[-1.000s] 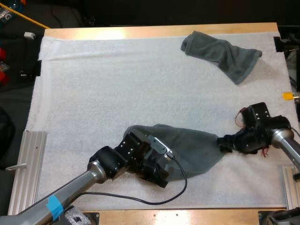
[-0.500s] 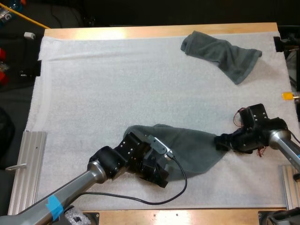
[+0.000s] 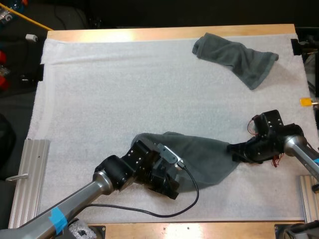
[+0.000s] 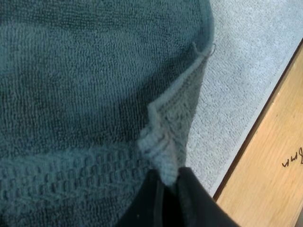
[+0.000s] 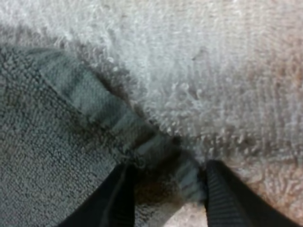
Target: Pick towel from pile, fold and stack
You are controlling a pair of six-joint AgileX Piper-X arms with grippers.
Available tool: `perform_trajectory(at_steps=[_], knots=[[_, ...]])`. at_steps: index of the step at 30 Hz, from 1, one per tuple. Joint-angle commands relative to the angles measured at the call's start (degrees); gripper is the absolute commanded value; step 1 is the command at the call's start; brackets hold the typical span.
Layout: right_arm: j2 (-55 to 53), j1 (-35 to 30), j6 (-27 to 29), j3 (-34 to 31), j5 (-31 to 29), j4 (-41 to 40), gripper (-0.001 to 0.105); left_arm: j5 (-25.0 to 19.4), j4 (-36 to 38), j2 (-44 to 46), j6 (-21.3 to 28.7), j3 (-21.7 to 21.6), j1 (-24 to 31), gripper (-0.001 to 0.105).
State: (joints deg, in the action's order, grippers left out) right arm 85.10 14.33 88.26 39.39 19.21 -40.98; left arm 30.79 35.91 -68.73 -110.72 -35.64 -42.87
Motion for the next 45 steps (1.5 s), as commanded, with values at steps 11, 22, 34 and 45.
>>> perform_trajectory(at_steps=[11,22,34,45], knots=[[0.5,0.0,0.0,-0.3,1.6,1.1,0.0,-0.5,0.3,0.4,0.3,-0.4,-0.3,0.0],[-11.9,0.0,0.1,-0.2,1.4,-1.4,0.0,-0.6,0.4,8.0,0.3,-2.3,-0.3,0.0],[-36.7,0.0,-7.5,4.8,5.0,-5.4,0.0,-5.8,9.2,17.6,5.8,-12.4,-0.3,0.0],[-44.0,0.0,-7.5,14.2,3.4,-20.2,0.0,-6.8,14.7,18.0,7.2,-20.9,-0.3,0.0]])
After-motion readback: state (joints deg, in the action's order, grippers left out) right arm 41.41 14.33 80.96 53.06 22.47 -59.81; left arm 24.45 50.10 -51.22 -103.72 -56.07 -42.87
